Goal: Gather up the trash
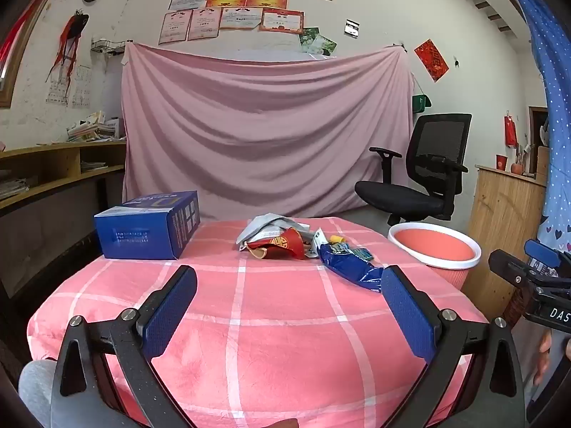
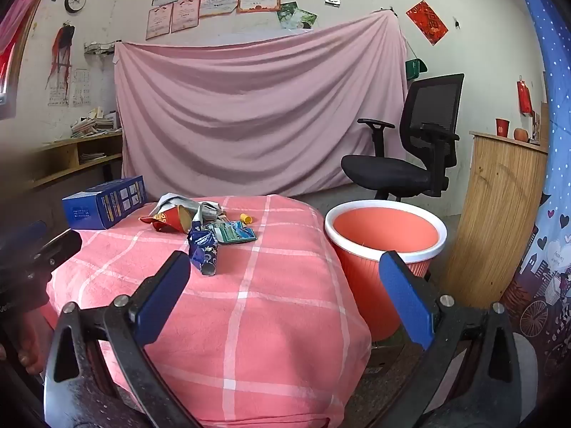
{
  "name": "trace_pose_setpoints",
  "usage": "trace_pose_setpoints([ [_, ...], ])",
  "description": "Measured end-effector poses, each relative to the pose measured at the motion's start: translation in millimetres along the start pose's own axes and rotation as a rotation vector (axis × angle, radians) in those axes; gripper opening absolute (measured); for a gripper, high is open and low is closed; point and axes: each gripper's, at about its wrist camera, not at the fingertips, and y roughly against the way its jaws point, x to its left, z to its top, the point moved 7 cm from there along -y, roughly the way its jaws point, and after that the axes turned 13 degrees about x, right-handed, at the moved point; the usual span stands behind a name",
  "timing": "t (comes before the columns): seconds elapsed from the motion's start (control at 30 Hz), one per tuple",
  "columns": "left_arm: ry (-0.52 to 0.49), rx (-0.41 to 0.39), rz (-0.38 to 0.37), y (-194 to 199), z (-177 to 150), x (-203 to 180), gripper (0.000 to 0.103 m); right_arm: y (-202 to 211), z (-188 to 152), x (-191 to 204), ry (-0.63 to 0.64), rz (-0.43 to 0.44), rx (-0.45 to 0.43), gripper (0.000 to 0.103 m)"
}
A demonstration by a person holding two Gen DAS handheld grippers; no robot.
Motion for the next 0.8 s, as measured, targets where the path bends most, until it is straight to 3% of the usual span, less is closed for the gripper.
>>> trace_pose_setpoints([
  [0.8, 0.007, 0.011, -0.004, 0.9, -0.4, 4.6, 0.101, -2.0, -1.6, -0.6, 0.000, 0.000, 0.013, 0.103],
])
